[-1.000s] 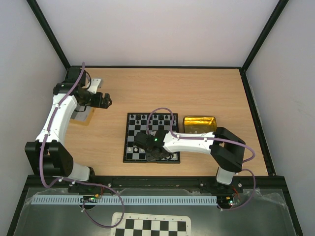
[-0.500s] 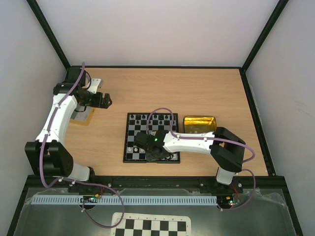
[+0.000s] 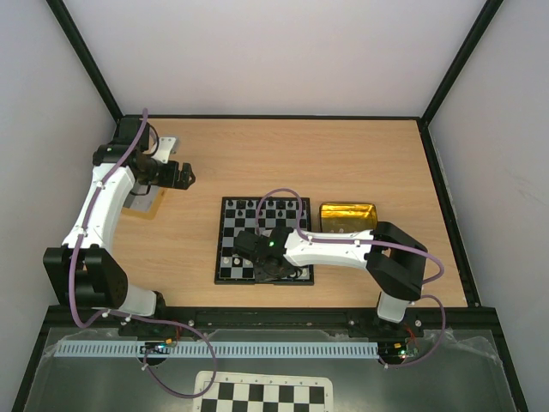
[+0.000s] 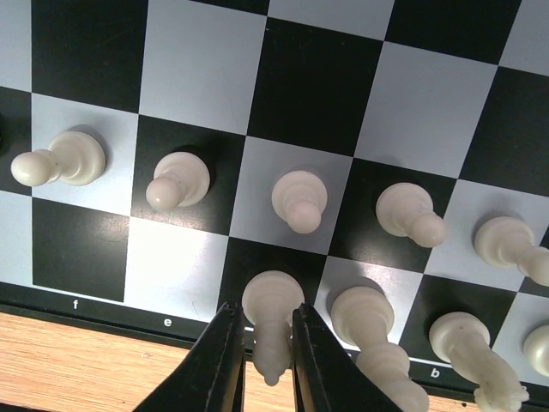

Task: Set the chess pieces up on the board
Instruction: Place the chess piece on the chessboard.

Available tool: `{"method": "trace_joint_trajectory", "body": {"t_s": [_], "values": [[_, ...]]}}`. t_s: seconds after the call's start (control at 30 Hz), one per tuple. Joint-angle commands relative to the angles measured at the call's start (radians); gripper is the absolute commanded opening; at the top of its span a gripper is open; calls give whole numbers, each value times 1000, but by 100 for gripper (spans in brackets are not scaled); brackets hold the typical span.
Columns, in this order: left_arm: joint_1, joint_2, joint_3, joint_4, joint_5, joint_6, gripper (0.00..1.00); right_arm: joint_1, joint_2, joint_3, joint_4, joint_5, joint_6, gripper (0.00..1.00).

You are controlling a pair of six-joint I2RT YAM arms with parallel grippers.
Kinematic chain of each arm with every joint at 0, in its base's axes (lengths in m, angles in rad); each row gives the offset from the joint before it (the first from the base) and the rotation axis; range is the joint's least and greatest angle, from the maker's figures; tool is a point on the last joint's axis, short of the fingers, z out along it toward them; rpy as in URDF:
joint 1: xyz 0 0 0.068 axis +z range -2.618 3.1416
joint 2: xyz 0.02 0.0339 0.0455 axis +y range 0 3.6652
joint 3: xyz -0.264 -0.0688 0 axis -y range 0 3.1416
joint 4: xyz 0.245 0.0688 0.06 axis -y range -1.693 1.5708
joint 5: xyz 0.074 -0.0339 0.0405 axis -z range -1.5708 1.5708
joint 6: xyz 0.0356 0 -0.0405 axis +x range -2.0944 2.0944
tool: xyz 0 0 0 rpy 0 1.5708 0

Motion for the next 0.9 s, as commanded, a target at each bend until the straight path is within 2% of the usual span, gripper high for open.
{"method": "trace_joint_trajectory", "body": {"t_s": [0.0, 0.57, 0.87], "values": [[-2, 5, 16, 0, 7, -6, 99, -3, 22, 26, -24, 13, -12, 16], [-3, 2, 26, -8, 13, -4, 99, -3, 18, 30, -23, 10, -5, 18], [-3, -1, 24, -10, 14, -3, 99, -3, 12, 34, -40, 28, 0, 24]]}}
